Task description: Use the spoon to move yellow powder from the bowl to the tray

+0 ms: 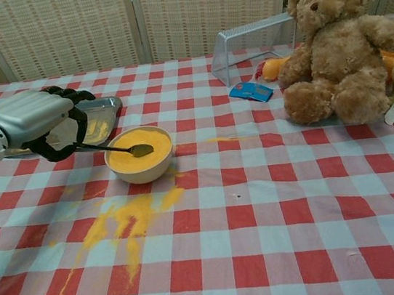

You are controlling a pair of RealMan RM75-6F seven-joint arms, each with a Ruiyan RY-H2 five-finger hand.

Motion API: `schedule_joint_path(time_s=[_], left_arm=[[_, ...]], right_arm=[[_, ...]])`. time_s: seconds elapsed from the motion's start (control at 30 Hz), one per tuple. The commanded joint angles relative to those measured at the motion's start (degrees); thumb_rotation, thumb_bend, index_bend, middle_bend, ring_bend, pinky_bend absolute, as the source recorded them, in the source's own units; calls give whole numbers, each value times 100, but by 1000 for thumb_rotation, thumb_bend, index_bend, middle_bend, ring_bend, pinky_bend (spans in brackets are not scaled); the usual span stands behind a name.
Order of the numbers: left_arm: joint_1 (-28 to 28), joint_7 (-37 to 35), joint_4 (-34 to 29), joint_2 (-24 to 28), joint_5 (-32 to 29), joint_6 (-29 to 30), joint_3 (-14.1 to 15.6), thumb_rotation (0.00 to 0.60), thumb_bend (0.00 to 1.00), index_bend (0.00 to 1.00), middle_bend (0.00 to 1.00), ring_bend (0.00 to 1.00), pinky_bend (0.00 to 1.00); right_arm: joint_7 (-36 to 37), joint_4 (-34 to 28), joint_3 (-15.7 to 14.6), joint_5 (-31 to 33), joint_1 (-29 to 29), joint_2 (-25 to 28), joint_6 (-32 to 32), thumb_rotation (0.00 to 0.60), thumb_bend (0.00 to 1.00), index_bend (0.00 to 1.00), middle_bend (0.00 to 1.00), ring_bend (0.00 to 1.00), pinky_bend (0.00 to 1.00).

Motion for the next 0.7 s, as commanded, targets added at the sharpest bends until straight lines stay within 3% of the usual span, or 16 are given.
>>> schedule_joint_path(time_s=[0.03,0.7], left_arm=[[-4,-6,15,-9,-5,-10,-4,600,454,517,2,0,35],[-15,-64,125,-57,-8,-64,-6,600,463,531,12,0,35]], right_arm=[[0,3,2,4,3,-1,-4,600,148,0,0,0,0],[-17,2,9,15,-2,-8,2,600,148,0,0,0,0]])
